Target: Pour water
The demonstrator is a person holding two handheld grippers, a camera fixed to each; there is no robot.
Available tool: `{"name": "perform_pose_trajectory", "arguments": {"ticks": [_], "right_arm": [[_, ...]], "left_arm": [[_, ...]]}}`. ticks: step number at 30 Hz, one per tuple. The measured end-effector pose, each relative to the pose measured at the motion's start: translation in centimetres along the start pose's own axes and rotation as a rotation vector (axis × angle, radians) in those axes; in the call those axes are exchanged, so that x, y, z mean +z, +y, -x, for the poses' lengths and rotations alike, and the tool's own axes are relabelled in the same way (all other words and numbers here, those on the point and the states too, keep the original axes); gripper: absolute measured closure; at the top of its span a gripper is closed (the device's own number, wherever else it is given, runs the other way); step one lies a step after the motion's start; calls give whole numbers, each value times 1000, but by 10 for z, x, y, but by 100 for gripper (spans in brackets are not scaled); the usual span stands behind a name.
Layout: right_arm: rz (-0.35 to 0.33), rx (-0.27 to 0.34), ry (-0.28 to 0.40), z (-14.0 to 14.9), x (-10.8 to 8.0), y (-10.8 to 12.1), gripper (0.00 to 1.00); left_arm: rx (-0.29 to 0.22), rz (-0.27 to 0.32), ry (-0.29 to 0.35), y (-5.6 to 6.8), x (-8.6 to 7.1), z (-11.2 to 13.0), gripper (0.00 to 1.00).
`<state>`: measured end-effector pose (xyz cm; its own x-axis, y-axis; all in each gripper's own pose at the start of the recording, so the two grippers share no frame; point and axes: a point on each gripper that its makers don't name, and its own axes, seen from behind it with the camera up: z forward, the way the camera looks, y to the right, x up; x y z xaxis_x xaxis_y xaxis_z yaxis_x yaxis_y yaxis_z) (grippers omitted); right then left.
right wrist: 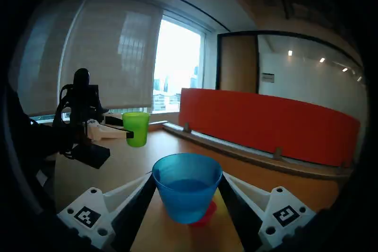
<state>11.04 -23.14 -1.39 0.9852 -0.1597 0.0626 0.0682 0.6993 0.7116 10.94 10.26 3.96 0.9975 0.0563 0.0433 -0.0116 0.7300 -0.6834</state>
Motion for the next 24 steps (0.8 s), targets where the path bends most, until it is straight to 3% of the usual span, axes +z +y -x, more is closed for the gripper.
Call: {"name": "perform_pose_trajectory", "arguments": {"ticks": [24], "right_arm": [[-3, 45, 45, -9, 3, 3, 9]], "left_arm": [[8, 9, 9, 2, -3, -5, 21]]}}
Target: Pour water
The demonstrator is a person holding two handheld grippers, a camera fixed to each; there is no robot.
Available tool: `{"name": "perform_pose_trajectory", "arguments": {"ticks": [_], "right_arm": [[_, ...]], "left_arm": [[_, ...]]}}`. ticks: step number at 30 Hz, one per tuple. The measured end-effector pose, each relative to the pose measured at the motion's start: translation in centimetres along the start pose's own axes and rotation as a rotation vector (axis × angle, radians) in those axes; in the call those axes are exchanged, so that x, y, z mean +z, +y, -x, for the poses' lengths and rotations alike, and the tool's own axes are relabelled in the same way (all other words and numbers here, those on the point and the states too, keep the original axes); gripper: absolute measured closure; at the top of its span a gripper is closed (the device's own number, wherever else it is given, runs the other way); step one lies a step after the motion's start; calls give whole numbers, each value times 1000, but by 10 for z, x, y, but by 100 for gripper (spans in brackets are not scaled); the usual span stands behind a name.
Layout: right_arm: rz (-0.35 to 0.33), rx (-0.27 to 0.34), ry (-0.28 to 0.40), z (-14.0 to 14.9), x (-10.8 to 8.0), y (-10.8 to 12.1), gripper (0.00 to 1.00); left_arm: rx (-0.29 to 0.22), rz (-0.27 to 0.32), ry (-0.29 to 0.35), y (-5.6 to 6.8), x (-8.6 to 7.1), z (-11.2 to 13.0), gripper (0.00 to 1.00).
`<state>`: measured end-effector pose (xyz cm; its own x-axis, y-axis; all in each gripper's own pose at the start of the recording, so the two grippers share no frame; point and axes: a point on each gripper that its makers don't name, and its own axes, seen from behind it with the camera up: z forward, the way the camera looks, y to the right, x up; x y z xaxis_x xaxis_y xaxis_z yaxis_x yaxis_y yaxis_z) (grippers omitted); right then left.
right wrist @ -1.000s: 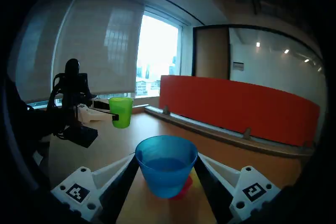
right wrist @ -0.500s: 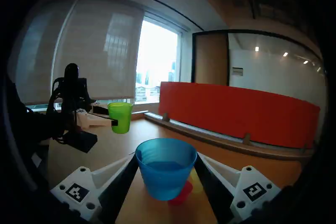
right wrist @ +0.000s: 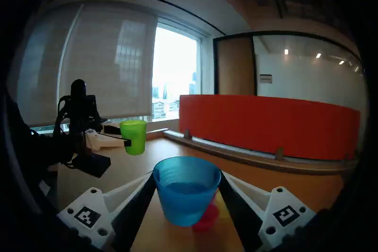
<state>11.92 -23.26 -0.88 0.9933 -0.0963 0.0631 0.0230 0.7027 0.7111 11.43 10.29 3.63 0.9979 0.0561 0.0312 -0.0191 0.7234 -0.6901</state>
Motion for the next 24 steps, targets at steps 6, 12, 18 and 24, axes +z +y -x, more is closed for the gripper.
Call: {"name": "perform_pose_trajectory", "arguments": {"ticks": [6, 12, 18, 24], "right_arm": [[-1, -30, -6, 0, 1, -1, 9], [-3, -34, -5, -3, 2, -1, 9], [-7, -53, -8, -8, 4, -3, 9], [-20, -76, -6, -15, 6, -6, 9]], "left_arm": [[-1, 2, 0, 0, 1, 0, 21], [-8, 7, 1, 2, 0, 1, 21], [-8, 8, 1, 2, -1, 2, 21], [-11, 16, 1, 5, -2, 3, 21]]}}
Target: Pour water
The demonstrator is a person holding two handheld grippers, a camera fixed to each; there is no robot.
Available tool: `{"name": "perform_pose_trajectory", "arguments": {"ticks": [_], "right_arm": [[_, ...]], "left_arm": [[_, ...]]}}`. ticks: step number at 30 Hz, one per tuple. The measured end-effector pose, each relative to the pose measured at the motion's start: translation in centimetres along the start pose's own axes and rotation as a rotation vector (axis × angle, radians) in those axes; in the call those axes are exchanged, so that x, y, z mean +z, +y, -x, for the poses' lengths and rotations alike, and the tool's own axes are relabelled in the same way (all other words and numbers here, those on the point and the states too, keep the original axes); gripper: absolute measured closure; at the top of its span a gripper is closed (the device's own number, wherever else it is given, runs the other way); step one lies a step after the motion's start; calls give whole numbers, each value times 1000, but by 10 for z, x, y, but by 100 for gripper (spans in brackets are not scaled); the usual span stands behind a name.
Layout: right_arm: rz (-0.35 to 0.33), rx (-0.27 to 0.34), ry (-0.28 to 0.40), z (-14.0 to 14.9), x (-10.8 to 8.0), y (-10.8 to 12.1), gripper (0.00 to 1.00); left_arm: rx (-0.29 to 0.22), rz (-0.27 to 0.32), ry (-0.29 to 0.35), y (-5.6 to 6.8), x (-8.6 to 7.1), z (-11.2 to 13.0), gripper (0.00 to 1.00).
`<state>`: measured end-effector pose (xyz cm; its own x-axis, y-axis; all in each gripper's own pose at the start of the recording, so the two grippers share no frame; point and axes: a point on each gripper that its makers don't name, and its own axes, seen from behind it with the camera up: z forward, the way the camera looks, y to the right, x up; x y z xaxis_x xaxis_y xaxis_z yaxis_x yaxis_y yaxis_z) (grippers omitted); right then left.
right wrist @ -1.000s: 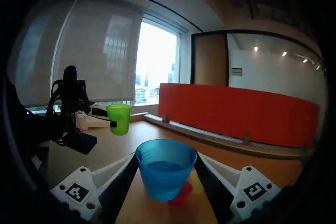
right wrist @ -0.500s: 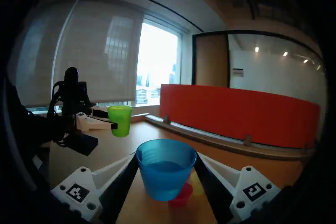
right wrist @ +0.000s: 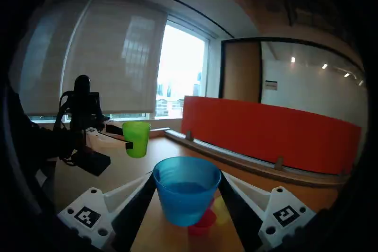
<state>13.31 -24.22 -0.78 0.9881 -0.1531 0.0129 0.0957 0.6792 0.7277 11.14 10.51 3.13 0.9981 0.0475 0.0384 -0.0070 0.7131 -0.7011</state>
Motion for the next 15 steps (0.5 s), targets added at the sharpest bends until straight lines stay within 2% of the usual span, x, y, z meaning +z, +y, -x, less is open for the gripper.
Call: {"name": "perform_pose_trajectory", "arguments": {"ticks": [15], "right_arm": [[-30, -72, -15, -18, 6, 0, 9]], "left_arm": [[-17, 15, -1, 7, -4, 5, 21]]}}
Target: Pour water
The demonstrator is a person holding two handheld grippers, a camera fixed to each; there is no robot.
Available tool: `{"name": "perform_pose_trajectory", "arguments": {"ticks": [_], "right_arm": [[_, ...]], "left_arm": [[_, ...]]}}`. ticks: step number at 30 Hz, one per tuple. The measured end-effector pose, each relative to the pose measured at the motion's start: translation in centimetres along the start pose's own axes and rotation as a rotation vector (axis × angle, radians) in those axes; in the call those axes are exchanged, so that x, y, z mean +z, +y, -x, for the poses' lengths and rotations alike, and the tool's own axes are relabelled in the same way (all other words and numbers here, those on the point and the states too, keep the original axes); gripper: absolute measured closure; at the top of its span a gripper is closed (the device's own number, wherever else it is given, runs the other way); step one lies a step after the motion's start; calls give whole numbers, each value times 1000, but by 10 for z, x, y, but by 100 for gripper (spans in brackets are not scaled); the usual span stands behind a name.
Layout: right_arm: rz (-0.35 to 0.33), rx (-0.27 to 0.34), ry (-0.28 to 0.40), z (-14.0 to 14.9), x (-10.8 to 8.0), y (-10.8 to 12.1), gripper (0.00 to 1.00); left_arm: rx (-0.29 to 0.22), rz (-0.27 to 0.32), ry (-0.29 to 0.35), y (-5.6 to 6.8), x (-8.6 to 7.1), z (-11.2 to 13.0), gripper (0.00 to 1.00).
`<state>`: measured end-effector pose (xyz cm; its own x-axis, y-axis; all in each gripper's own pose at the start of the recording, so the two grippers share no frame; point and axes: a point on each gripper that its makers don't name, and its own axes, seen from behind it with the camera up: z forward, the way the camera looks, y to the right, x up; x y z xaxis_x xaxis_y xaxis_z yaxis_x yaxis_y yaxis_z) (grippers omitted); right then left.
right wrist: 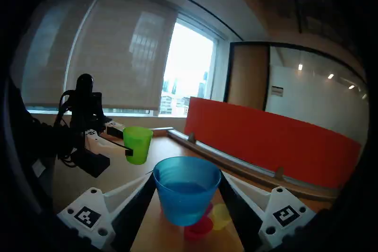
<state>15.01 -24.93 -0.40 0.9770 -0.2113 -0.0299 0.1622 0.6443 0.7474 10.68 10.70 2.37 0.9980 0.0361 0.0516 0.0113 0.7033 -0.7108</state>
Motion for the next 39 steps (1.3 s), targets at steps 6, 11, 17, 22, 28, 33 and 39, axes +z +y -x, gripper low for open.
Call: {"name": "perform_pose_trajectory", "arguments": {"ticks": [6, 11, 17, 22, 28, 33, 39], "right_arm": [[-15, -34, -6, -7, 4, 0, 9], [-32, -71, -12, -15, 9, 0, 9], [-54, -130, -21, -28, 16, 0, 9], [-73, -197, -24, -40, 23, -2, 9], [-93, -263, -25, -51, 33, -6, 9], [-106, -302, -28, -56, 41, -11, 9], [-119, -349, -29, -61, 52, -15, 9]], "left_arm": [[-4, 11, -7, 4, -1, 2, 21], [-3, 20, -9, 7, 1, 4, 21], [-8, 24, -12, 10, 3, 6, 21], [-12, 30, -10, 13, 2, 5, 21], [-8, 30, -14, 14, 0, 5, 21], [-9, 31, -16, 14, -1, 4, 21], [-20, 35, -15, 12, -3, 1, 21]]}}
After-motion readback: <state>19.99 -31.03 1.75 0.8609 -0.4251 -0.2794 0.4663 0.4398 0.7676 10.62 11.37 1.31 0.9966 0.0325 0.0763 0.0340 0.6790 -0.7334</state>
